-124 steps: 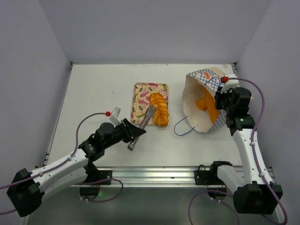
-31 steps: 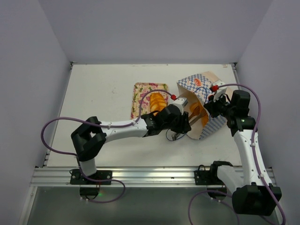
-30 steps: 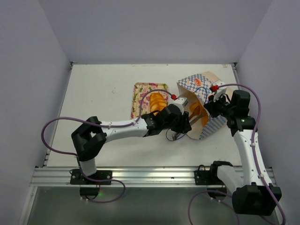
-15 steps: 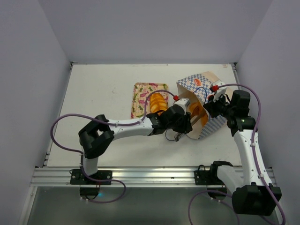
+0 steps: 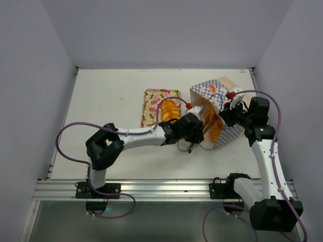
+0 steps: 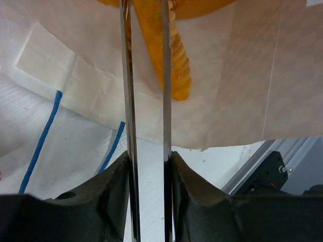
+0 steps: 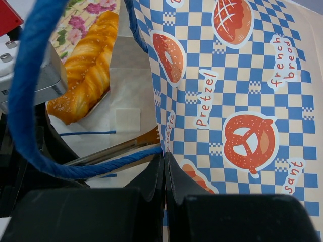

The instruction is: Take the fake bread out of the paper bag

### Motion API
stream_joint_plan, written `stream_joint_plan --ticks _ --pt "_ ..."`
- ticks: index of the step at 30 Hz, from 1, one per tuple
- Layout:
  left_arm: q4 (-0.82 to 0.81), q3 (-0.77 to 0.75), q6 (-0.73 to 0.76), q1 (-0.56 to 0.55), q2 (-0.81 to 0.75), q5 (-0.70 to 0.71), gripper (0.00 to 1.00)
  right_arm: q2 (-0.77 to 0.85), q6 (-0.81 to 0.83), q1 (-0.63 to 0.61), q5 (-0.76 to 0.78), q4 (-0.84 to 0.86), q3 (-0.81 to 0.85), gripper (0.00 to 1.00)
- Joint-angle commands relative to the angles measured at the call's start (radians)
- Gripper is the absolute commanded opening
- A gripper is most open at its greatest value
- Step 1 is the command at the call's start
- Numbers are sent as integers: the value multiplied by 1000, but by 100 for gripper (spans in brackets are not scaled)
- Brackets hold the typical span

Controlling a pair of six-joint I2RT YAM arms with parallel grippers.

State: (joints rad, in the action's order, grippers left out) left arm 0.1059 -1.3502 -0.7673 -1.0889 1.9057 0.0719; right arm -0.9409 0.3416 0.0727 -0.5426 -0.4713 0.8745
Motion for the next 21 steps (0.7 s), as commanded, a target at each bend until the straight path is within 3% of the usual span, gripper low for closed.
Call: stream_joint_plan --ticks 1,8,21 --pt "6 -36 13 -5 -5 28 29 17 0 1 -42 19 -8 0" --pt "-20 -21 22 -5 -36 -11 0 21 -1 1 -39 19 -9 0" --pt "-87 101 -10 9 -187 -123 0 39 -23 1 -2 42 -17 0"
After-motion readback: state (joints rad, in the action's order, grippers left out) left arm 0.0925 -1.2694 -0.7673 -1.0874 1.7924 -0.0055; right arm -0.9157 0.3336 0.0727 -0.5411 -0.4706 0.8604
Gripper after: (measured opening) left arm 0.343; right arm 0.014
